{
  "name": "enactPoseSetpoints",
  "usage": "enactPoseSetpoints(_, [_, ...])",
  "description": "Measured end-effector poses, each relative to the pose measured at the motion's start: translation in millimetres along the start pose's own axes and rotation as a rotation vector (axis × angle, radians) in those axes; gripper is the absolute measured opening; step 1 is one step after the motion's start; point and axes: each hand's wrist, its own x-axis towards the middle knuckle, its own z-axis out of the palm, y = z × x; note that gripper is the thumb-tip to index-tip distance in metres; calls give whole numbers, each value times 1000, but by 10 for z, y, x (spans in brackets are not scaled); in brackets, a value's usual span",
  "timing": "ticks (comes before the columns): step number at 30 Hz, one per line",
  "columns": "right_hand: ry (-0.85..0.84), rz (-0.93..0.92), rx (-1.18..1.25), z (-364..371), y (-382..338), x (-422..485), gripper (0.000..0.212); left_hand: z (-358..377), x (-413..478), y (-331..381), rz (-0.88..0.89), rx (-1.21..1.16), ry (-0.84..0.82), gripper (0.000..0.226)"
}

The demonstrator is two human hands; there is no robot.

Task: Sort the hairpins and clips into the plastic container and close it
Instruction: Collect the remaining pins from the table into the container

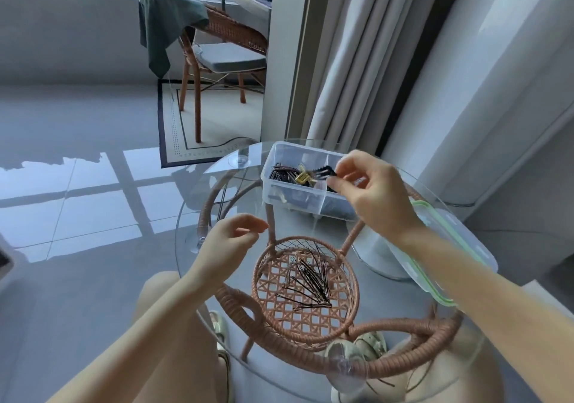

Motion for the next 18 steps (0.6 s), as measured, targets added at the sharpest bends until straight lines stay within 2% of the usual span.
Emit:
enactPoseSetpoints(2, [21,17,-117,130,77,332,12,1,1,18,33,96,5,28])
enactPoseSetpoints(4, [-68,92,-225,265,188,508,9,-9,-28,53,76,212,-19,15])
enactPoseSetpoints(6, [-157,155,-281,304,203,451,23,-31,-76,74,99,329,-122,12])
enactPoseSetpoints(7, [-208,157,-285,272,169,346,30,-35,-107,80,96,405,-206,23])
enactPoseSetpoints(9, [-377,151,-316,153,108,1,51,-12,-156,71,112,637,-380,61])
enactPoseSetpoints(10, [-481,179,-338,93,115,-224,66,19,-170,65,147,768,-436,78])
enactPoseSetpoints(12, [-649,282,-417,31,151,-709,98,103,-167,61,238,918,-484,96])
enactPoseSetpoints(14, [-692,295,-494,103,231,-1073,115,201,-126,56,281,936,-521,101])
enactPoseSetpoints(18, [-583,281,-356,376,272,-1225,104,350,-19,115,324,931,-557,93])
